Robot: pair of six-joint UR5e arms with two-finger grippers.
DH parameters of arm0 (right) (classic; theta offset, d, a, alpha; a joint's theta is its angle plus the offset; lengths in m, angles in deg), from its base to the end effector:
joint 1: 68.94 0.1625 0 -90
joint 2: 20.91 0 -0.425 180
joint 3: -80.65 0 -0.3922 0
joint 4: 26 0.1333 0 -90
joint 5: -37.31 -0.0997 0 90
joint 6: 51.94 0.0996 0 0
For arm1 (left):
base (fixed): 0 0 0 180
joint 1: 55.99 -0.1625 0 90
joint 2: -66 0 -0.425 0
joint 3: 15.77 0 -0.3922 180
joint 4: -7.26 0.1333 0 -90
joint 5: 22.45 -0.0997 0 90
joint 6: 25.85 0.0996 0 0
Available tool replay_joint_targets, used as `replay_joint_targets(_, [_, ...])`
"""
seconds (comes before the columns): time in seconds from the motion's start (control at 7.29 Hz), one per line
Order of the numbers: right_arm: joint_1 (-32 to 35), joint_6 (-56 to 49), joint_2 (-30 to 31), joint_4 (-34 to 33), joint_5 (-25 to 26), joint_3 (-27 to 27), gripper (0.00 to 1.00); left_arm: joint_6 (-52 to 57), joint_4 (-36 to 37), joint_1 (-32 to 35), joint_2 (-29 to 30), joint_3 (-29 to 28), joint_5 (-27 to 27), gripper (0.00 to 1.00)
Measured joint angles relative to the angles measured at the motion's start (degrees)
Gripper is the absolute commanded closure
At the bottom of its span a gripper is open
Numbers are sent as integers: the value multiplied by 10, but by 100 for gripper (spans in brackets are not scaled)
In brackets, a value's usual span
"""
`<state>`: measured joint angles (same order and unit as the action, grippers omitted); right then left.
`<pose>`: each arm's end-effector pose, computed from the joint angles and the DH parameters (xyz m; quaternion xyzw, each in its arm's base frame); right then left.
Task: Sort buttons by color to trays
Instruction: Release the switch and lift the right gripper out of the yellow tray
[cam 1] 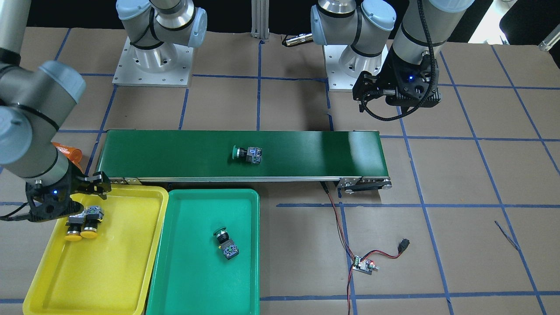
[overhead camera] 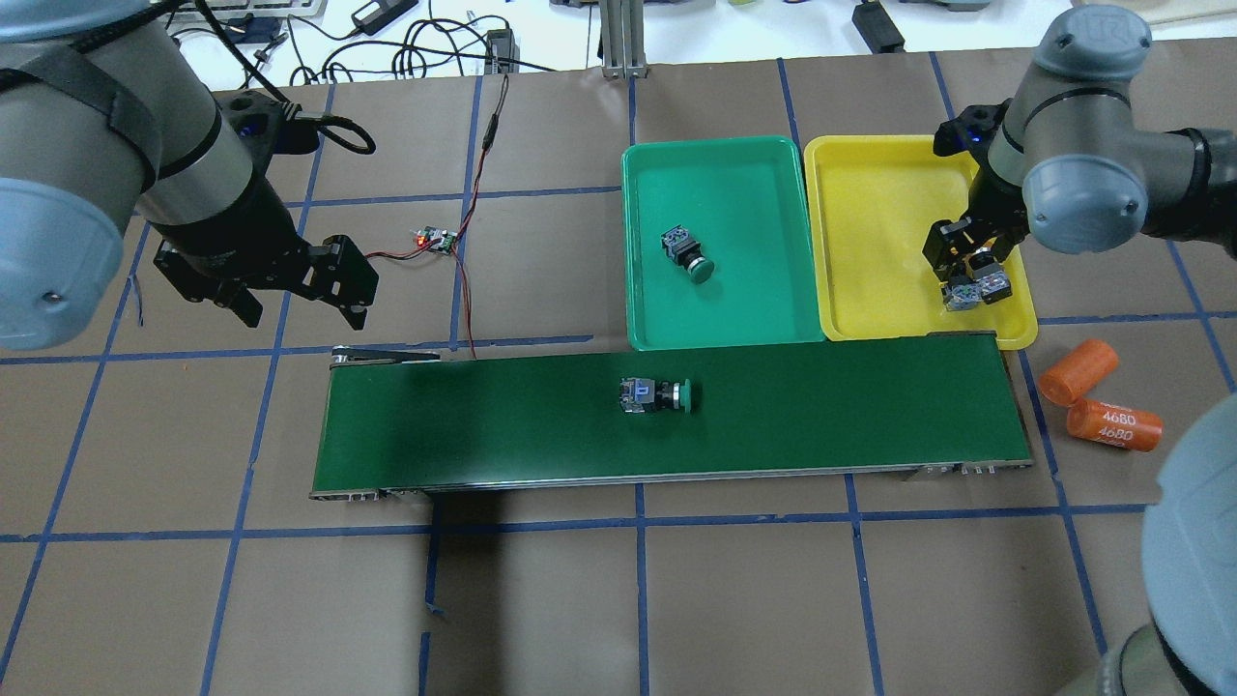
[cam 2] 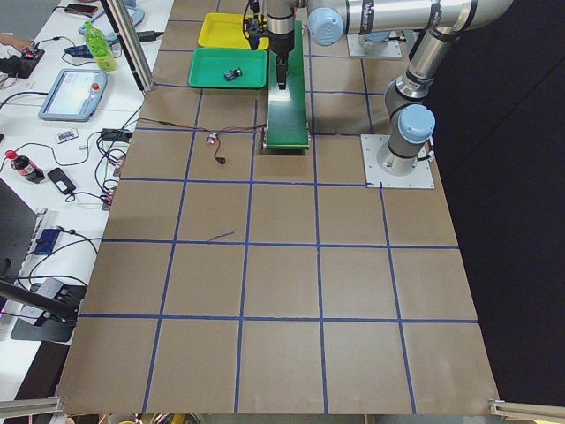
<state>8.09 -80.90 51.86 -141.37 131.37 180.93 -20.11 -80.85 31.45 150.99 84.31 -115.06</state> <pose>-0.0048 -0.5835 0.2843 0.1396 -0.9894 -0.0301 0.0264 -0.1086 -0.4529 0.4463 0.0284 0.9990 0.0293 0.0207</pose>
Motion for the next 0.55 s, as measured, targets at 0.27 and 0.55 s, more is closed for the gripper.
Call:
replay_joint_targets(0.27, [36,13,50,57,-10,9,0,1,1,1,0,0,0,0])
replay_joint_targets(0.55, [69,14,101,67,-14,66,0,1,1,1,0,0,0,0])
